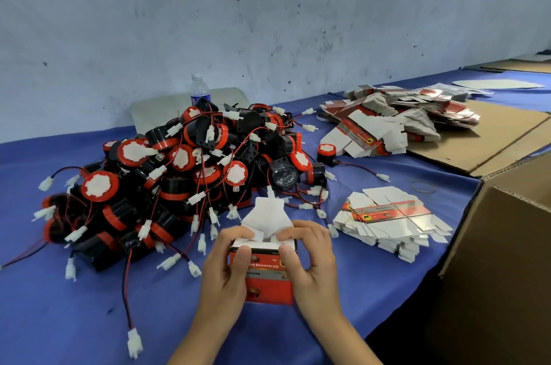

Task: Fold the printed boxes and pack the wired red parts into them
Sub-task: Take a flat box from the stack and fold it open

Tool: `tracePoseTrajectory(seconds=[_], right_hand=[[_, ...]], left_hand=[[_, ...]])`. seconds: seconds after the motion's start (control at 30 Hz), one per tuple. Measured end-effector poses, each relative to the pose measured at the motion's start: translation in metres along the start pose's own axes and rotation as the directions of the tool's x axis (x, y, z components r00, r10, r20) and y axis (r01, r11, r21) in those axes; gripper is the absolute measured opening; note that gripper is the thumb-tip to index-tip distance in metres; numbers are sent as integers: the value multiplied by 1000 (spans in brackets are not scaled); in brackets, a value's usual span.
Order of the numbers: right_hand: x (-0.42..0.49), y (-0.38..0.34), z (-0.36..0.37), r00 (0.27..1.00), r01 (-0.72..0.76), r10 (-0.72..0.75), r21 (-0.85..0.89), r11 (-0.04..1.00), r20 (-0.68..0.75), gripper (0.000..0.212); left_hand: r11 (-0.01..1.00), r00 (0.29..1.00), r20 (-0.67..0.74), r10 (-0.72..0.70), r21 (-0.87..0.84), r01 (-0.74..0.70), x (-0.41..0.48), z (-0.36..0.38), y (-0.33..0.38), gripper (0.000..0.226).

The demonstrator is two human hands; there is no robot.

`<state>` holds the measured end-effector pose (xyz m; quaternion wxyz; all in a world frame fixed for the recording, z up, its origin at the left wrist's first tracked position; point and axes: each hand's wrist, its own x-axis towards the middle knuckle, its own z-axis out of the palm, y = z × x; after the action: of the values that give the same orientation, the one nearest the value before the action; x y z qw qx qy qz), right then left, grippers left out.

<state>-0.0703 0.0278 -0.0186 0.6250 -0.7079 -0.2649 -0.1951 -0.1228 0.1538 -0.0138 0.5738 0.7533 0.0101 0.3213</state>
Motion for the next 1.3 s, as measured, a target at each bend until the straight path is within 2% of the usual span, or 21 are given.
tracePoseTrajectory(seconds=[0.1,0.17,0.23,0.33,0.4,0.5,0.53,0.57,0.63,0.67,0.7,0.8,0.9,1.03,1.17,1.23,1.3], right_hand=[[0,-7,-3,998,45,-49,116,992,31,21],[-1,-12,-5,992,78,-90,136,988,84,40],[3,-15,-9,984,52,-71,120,991,160,52],[12,-17,-17,967,78,-94,75,994,235,34],[14,-21,-18,954,70,-98,108,992,284,24],[22,-30,-20,926,-149,76,175,973,369,13],[28,-35,-21,893,-244,166,141,959,419,10],[36,-39,-23,827,-353,265,90,931,497,10],[51,-49,-30,630,-534,417,-25,845,655,27],[58,-53,-33,562,-551,437,-76,831,702,33],[64,-57,-35,542,-507,429,-126,853,723,35],[71,-65,-30,583,-272,373,-260,927,722,40],[71,-66,-22,620,-185,328,-273,944,713,44],[79,-64,-31,540,-373,358,-164,913,762,41],[89,-57,-47,464,-511,391,-120,851,795,49],[94,-57,-52,433,-526,348,-81,846,832,56],[95,-59,-53,425,-410,308,-122,904,851,62]], left_hand=[[1000,1000,-9,7,7,-7,0,-1,-2,46],[1000,1000,-22,19,-3,-19,-1,-2,-1,45],[1000,999,-27,27,12,-26,-2,-3,0,44],[998,995,-65,70,9,-69,-2,-3,2,36],[997,994,-76,75,-28,-77,-1,-4,1,37],[996,997,-54,61,-61,-64,-2,-3,-2,46],[995,994,-61,95,-35,-97,-3,-3,-1,46],[990,988,-66,140,-10,-141,-2,-3,0,45],[975,973,-62,221,23,-220,-2,-3,3,43],[968,966,-59,251,34,-249,-2,-4,4,42],[962,960,-58,273,46,-271,-3,-5,4,42],[953,951,-67,301,68,-296,-3,-5,6,42],[941,941,-69,332,92,-325,-2,-5,6,42],[951,948,-70,310,19,-309,-2,-9,-3,53],[963,965,34,261,65,-263,0,-8,-8,50],[980,978,119,171,84,-182,2,-5,-8,55],[985,976,194,101,122,-126,3,-3,-12,64]])
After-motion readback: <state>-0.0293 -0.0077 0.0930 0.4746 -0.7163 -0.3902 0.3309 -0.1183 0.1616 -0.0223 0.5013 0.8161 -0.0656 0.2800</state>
